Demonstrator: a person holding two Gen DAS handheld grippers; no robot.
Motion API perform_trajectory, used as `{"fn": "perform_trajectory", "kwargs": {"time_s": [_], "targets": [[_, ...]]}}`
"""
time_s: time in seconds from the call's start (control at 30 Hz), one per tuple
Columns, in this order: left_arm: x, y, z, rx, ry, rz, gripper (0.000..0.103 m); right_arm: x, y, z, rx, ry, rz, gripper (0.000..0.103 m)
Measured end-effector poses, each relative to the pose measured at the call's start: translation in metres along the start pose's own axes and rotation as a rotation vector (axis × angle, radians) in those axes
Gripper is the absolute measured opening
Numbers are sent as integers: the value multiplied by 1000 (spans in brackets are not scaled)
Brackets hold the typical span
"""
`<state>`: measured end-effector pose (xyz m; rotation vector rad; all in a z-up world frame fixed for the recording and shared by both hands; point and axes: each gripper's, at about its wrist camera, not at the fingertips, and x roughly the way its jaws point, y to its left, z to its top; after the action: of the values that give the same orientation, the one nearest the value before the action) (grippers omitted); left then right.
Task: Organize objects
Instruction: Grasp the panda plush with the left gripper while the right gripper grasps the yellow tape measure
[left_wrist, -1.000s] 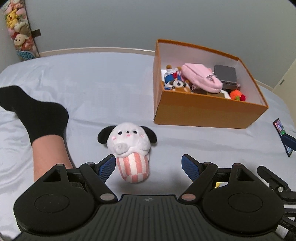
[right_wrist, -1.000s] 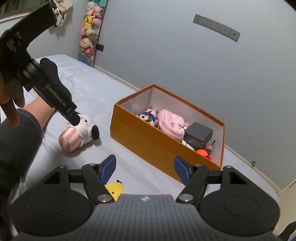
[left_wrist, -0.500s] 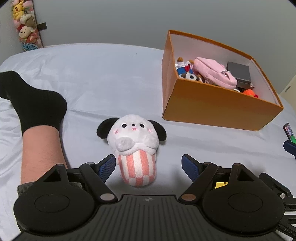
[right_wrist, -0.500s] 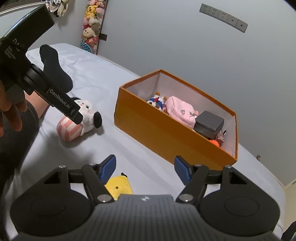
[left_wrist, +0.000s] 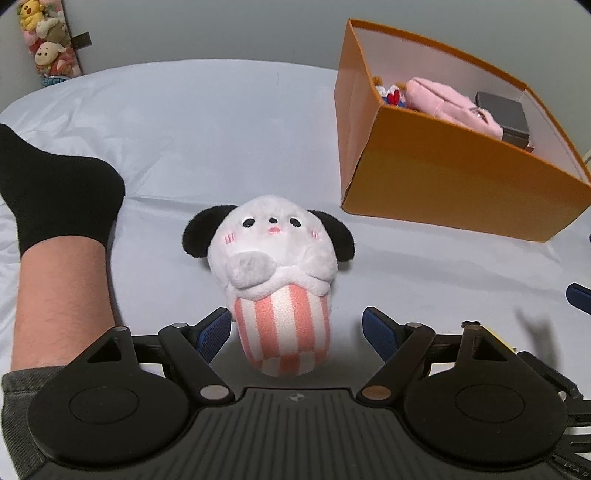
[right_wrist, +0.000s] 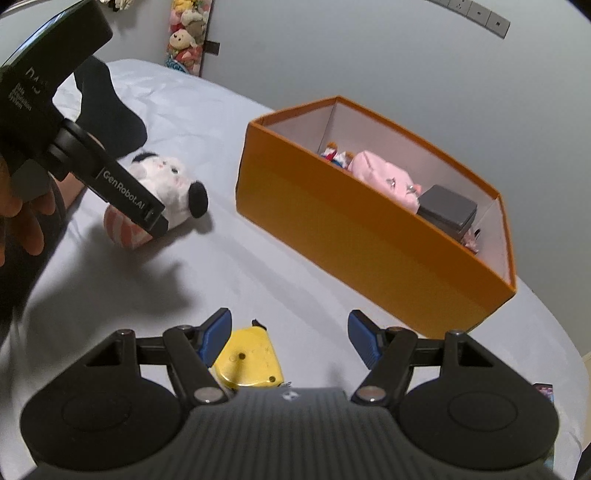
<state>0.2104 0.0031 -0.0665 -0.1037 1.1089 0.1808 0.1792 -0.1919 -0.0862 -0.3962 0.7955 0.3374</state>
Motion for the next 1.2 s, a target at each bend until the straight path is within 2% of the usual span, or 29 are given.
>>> {"fn": "perform_trajectory", "kwargs": {"time_s": [0.13,0.57,0.87,1.0,1.2], "targets": [[8,1,1,16,-3,33,95,13,2,-3,3,23,9,71],[38,10,5,-1,25,17,95,42,13,-11,-3,73,52,72],[46,6,8,2,-48,20,97,62,11,-22,41,95,102,76],[52,2,8,25,-75,25,103,68,10,-23,63,84,113,83],[54,1,5,37,-115,23,103,75,10,-21,82,71,122,88]]}}
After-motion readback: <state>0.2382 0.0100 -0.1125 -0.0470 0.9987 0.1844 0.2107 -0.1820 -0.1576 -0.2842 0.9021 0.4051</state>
